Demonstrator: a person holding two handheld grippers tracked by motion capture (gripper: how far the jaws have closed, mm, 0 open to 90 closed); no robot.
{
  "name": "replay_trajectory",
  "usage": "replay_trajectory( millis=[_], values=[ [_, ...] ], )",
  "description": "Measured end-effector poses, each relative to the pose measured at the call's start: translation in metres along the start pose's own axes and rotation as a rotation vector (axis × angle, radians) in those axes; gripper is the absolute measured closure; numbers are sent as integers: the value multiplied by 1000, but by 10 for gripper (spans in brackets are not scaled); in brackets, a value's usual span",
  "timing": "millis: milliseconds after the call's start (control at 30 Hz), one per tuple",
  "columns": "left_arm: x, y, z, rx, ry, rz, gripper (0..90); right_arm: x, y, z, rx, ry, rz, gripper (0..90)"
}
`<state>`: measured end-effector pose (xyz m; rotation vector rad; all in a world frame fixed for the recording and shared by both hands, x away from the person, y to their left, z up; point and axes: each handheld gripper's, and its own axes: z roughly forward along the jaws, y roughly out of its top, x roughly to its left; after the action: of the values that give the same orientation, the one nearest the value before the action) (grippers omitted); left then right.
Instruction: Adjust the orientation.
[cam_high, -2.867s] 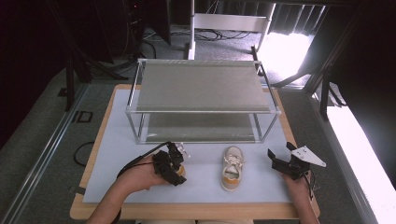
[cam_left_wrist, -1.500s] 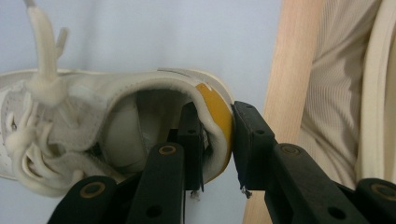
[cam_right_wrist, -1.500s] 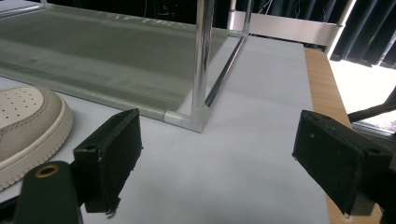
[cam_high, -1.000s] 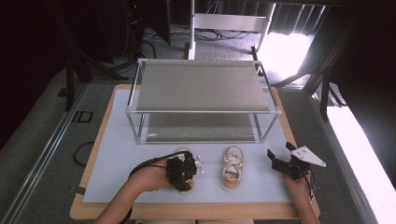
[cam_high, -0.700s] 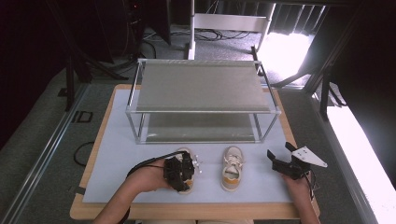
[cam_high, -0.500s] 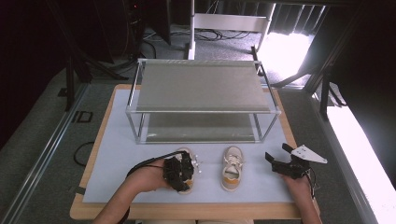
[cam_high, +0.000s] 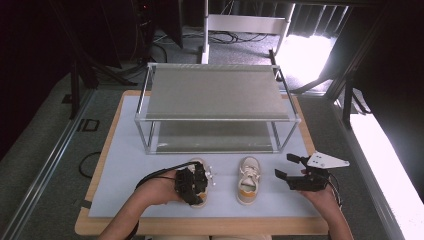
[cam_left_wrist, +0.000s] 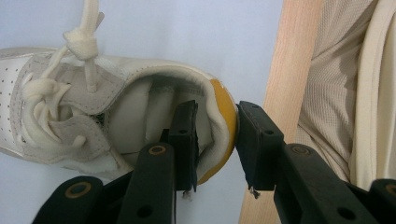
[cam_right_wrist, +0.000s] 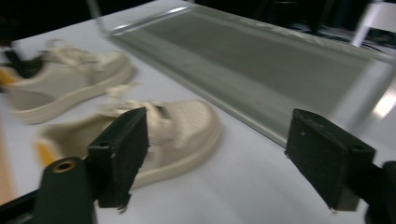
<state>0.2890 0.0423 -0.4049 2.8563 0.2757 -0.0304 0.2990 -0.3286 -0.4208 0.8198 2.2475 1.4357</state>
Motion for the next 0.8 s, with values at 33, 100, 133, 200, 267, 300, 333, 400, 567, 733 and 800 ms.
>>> replay_trajectory(
  millis=[33,100,133,200,267,300,333,400,567,733,800],
  values=[
    [0,0,0,-1,-1,-1,679,3,4,0,7,21,-20,217],
    [0,0,0,1,-2,-2,679,9,12,0,28,76,-51,233],
    [0,0,0,3,-1,0,680,12,16,0,46,95,-68,238],
    [0,1,0,4,0,1,680,17,23,2,81,136,-93,249],
    [0,1,0,7,1,3,679,22,29,5,121,164,-121,260],
    [0,1,0,10,2,6,680,25,32,6,143,177,-136,261],
    [0,2,0,11,2,7,680,28,35,8,160,183,-148,268],
    [0,2,0,11,1,6,680,34,41,11,197,209,-161,278],
    [0,2,0,7,-3,-1,680,47,53,20,259,271,-197,348],
    [0,2,0,11,-6,-2,680,57,59,29,319,315,-244,372],
    [0,3,0,18,-5,4,680,62,64,38,388,355,-258,422]
  ],
)
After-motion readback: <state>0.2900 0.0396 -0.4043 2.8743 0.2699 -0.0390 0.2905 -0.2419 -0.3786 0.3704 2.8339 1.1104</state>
